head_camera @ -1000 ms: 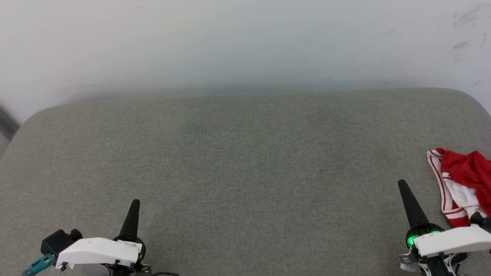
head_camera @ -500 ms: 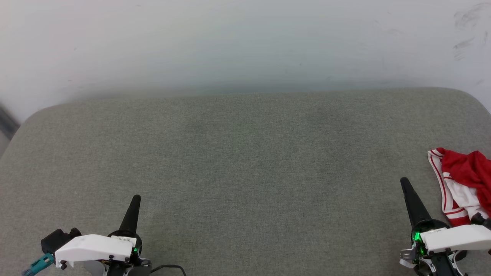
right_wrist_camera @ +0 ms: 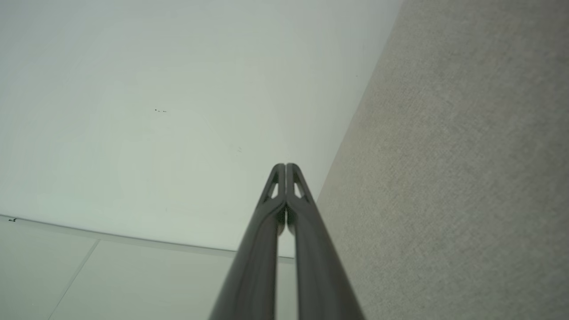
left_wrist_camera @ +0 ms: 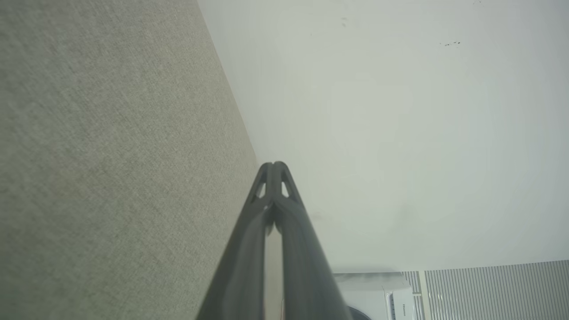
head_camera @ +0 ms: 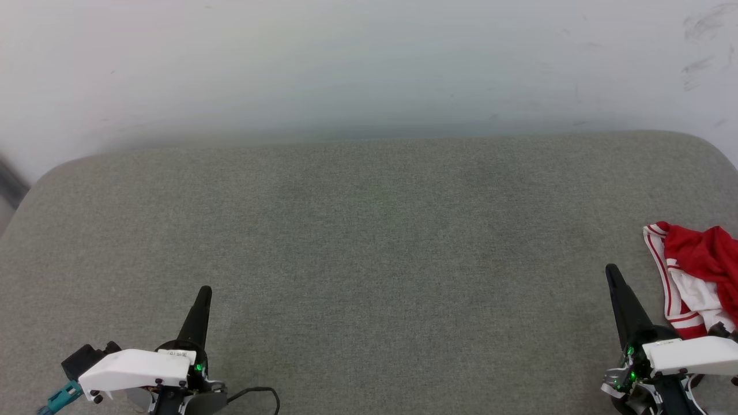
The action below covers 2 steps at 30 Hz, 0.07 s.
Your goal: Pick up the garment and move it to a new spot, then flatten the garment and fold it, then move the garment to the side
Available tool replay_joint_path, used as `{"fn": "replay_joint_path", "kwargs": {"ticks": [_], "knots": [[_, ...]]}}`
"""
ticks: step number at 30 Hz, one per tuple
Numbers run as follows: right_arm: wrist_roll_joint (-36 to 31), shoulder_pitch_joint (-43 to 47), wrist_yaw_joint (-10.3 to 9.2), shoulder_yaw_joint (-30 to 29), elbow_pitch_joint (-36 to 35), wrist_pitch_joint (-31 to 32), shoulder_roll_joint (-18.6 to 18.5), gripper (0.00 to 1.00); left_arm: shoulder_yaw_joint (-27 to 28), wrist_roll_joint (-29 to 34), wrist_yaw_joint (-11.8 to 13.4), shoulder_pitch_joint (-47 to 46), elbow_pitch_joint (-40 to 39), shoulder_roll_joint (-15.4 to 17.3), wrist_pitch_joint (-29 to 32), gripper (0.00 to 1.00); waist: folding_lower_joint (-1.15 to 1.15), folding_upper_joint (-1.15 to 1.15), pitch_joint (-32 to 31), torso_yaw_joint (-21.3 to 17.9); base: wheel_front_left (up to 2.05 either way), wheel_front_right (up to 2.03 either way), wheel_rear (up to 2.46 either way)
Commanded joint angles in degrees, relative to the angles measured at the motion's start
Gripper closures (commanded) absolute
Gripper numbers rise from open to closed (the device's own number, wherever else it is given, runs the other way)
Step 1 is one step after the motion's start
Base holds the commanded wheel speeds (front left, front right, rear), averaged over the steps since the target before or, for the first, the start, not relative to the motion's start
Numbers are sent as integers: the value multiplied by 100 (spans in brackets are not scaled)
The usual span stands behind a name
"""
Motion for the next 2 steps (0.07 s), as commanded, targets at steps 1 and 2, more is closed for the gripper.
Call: {"fn": "replay_joint_path", "kwargs": {"ticks": [1,2], "knots": [[131,-132,1,-16,13,25,-14,100,42,-97,-55,-120,-4,-18,33,100,0,0,1,1,0,0,0],[175,-137,1,-20,22,30,-13,100,49,-134,-57,-126,1,-25,50,100,0,0,2,1,0,0,0]]}}
